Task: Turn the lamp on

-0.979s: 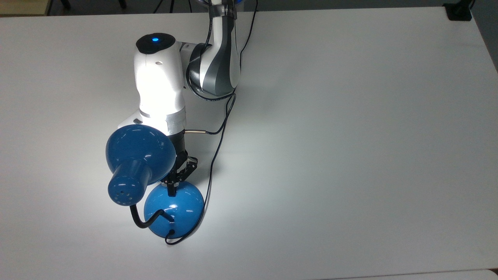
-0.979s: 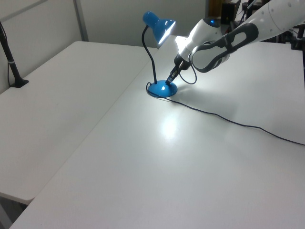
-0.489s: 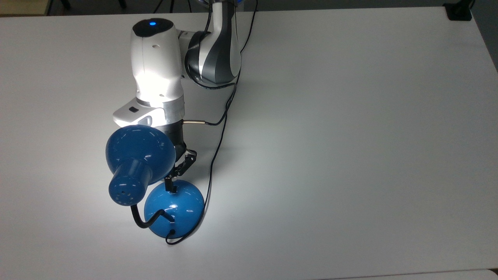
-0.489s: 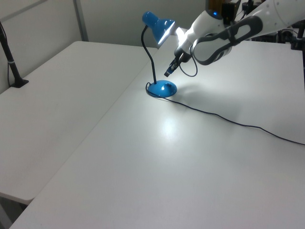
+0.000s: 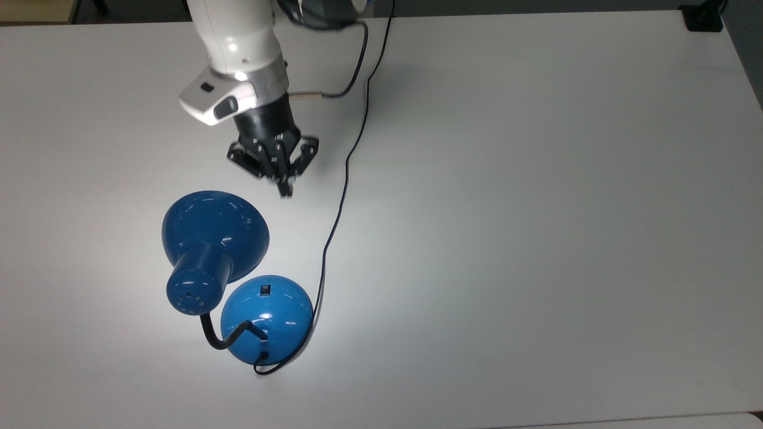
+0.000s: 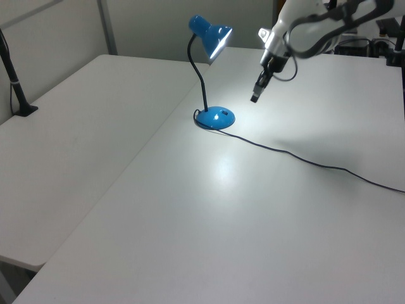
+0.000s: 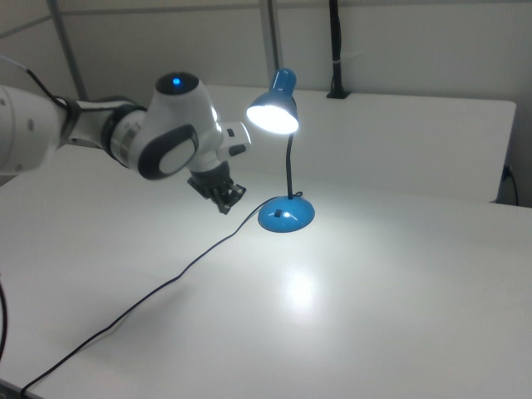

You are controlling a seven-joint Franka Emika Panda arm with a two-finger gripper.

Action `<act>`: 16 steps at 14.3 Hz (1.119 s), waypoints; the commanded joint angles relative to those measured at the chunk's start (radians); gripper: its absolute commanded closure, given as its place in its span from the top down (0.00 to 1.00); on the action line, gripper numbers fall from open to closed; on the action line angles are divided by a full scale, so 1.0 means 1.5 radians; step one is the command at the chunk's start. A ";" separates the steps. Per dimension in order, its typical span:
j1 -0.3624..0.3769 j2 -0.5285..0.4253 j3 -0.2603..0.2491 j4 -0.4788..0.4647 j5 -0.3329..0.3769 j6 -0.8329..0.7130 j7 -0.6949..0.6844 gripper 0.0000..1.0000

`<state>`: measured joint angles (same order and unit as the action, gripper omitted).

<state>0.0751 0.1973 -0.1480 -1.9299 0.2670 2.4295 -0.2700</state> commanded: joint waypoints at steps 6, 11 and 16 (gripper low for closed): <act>0.017 -0.155 -0.029 0.029 -0.212 -0.385 0.169 1.00; 0.005 -0.145 -0.032 0.100 -0.214 -0.460 0.178 1.00; 0.000 -0.112 -0.037 0.155 -0.214 -0.502 0.197 1.00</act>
<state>0.0675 -0.0147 -0.1929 -1.7771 -0.0383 1.7546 0.0018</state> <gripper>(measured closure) 0.000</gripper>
